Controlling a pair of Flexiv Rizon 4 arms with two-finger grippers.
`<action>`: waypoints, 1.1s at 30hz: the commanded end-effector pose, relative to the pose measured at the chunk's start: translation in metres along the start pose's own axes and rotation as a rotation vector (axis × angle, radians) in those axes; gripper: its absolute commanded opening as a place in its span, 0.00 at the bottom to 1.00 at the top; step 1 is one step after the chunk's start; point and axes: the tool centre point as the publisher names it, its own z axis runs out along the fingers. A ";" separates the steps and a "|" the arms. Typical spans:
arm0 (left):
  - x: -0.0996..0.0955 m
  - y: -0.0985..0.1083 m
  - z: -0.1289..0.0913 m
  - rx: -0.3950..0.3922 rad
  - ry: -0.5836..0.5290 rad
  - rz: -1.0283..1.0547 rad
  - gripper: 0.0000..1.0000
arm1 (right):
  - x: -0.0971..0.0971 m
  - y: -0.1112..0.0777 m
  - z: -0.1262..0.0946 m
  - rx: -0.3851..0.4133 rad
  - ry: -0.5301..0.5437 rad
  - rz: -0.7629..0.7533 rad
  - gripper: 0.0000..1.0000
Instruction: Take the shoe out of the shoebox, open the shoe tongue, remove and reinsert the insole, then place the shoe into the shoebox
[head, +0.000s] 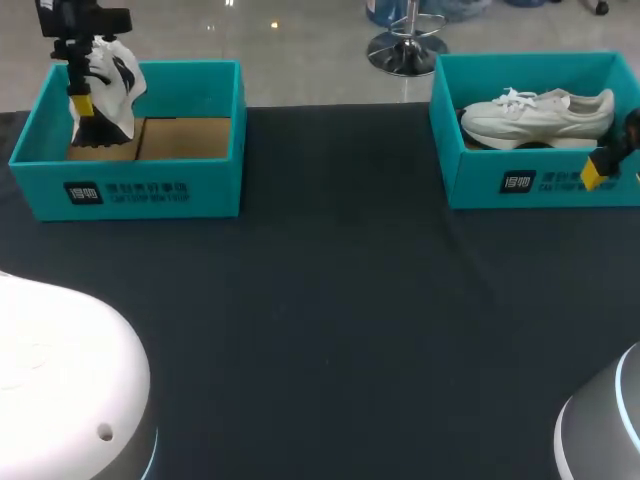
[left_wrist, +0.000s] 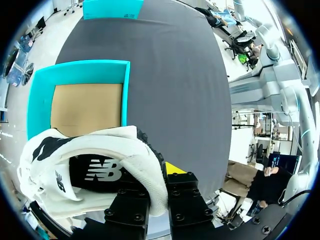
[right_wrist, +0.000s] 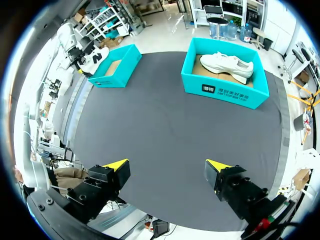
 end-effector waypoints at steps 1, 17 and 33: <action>0.001 0.001 -0.001 -0.001 -0.002 0.000 0.00 | 0.000 0.003 0.000 0.007 0.001 0.001 1.00; -0.007 0.031 0.006 -0.249 -0.156 0.586 0.00 | 0.000 0.003 0.000 0.007 0.001 0.001 1.00; -0.032 0.090 0.004 -0.549 -0.190 1.263 0.00 | 0.000 0.003 0.000 0.007 0.001 0.001 1.00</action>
